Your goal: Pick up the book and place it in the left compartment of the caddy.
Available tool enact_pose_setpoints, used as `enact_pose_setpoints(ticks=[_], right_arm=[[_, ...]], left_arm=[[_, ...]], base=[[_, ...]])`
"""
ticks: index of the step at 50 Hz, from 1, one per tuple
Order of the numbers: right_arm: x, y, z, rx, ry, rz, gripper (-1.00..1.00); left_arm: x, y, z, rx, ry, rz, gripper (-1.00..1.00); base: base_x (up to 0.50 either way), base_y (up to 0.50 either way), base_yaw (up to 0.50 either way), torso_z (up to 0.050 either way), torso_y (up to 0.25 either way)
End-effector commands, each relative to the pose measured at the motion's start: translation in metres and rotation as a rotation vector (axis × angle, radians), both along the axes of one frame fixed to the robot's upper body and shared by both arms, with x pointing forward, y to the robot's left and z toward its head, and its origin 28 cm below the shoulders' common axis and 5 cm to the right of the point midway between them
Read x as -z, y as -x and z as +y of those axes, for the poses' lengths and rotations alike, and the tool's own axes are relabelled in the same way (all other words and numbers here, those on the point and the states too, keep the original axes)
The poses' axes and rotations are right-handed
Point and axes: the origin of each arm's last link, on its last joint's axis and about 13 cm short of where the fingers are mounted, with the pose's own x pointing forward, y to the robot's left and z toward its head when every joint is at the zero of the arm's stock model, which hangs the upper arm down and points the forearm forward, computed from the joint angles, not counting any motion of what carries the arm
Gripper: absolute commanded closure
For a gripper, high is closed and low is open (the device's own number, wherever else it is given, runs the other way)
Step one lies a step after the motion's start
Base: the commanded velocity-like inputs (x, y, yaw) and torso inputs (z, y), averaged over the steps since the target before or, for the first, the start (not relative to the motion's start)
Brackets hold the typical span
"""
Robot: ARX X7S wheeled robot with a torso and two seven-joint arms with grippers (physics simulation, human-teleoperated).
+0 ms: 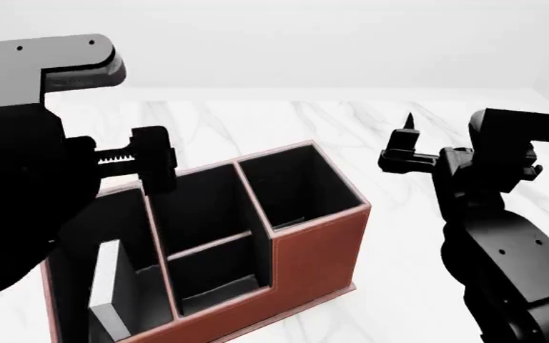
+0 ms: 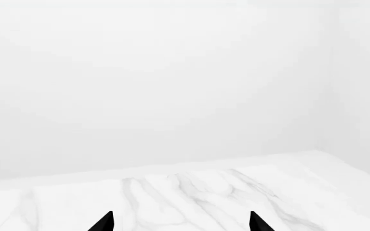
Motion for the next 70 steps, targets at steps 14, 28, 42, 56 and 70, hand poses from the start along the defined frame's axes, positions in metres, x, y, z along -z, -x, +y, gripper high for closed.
enact_pose_setpoints(ticks=[14, 28, 42, 56, 70], right_arm=[[-0.044, 0.039, 0.053, -0.071, 0.115, -0.489, -1.00], [-0.052, 0.041, 0.054, -0.076, 0.106, -0.568, -1.00], [-0.052, 0.045, 0.056, -0.094, 0.127, -0.602, -1.00], [-0.065, 0.050, 0.057, -0.095, 0.103, -0.663, -1.00], [-0.074, 0.053, 0.059, -0.093, 0.098, -0.699, -1.00]], left_arm=[[0.081, -0.045, -0.009, 0.166, -0.279, -0.737, -1.00], [0.092, -0.058, -0.001, 0.146, -0.300, -0.790, -1.00], [0.087, -0.058, 0.000, 0.117, -0.317, -0.839, -1.00], [0.061, -0.049, -0.002, 0.102, -0.412, -0.984, -1.00], [0.046, -0.049, -0.006, 0.108, -0.451, -1.027, -1.00]], base=[[0.00, 0.00, 0.00, 0.000, 0.000], [0.00, 0.00, 0.00, 0.000, 0.000], [0.00, 0.00, 0.00, 0.000, 0.000], [0.00, 0.00, 0.00, 0.000, 0.000], [0.00, 0.00, 0.00, 0.000, 0.000]])
